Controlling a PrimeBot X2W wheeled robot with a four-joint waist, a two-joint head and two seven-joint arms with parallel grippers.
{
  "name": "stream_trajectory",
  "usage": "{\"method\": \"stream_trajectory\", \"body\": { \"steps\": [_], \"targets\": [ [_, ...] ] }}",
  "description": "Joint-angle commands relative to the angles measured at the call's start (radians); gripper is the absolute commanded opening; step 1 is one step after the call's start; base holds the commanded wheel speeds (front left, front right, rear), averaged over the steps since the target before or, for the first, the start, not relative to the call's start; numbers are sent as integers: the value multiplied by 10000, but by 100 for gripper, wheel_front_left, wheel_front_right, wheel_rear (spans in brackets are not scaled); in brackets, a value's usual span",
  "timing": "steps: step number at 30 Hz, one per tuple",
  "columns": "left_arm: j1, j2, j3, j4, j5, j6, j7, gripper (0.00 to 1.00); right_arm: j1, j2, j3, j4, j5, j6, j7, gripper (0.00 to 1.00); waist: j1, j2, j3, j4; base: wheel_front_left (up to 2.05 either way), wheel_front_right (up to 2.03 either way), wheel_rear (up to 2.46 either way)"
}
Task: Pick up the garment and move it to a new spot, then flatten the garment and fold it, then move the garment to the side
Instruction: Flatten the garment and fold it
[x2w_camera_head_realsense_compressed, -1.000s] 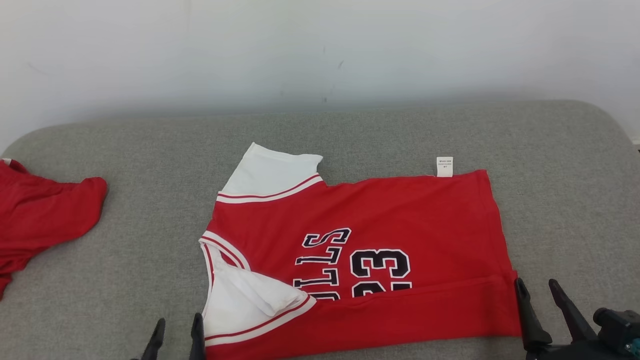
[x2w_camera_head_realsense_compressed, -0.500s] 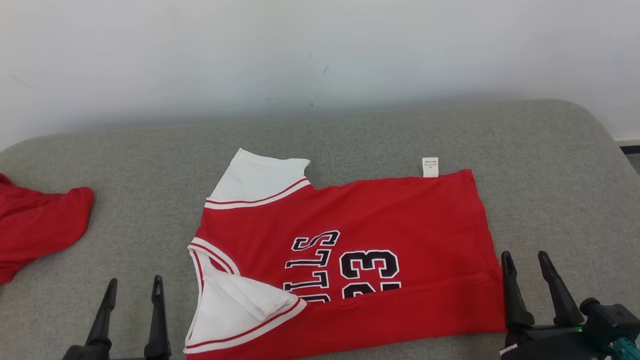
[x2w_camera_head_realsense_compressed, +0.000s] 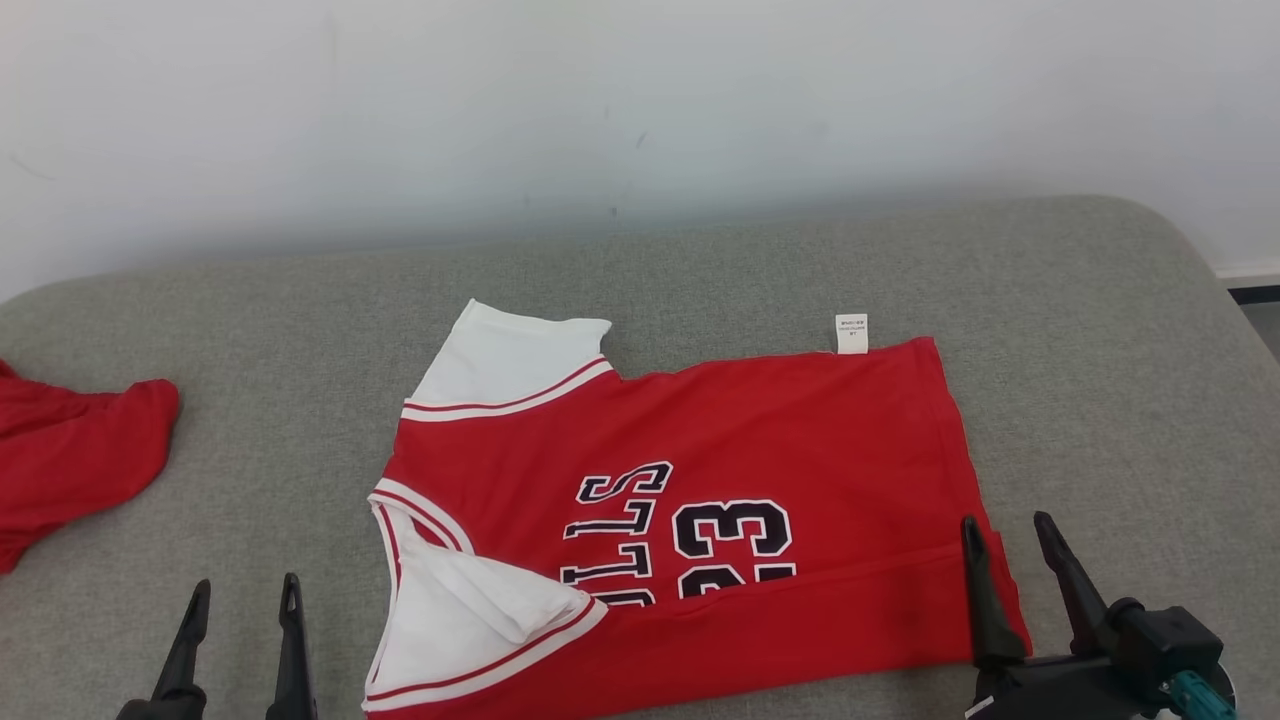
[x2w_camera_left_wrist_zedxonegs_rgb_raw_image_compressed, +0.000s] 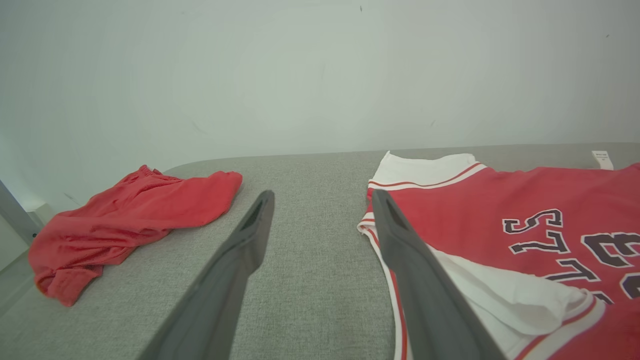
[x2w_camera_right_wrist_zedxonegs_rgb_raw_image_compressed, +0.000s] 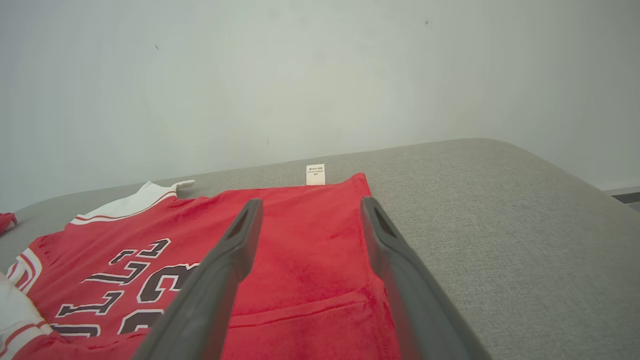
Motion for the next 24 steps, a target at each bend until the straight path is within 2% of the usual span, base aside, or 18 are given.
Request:
{"method": "stream_trajectory", "body": {
  "steps": [1,14,24],
  "targets": [
    [35,-33,52,18,134,-56,-34,100,-25,21,88,-74,-86,-25,-42,100,0,0,-33,-8,0,0,0],
    [135,-330,268,-25,321,-284,-35,100,53,99,490,-228,-333,-25,-46,100,0,0,-118,106,0,0,0],
    [-533,-53,473,299,273,-497,-35,100,-752,-240,765,208,4,-25,-47,100,0,0,275,-195,0,0,0]
  ]
}}
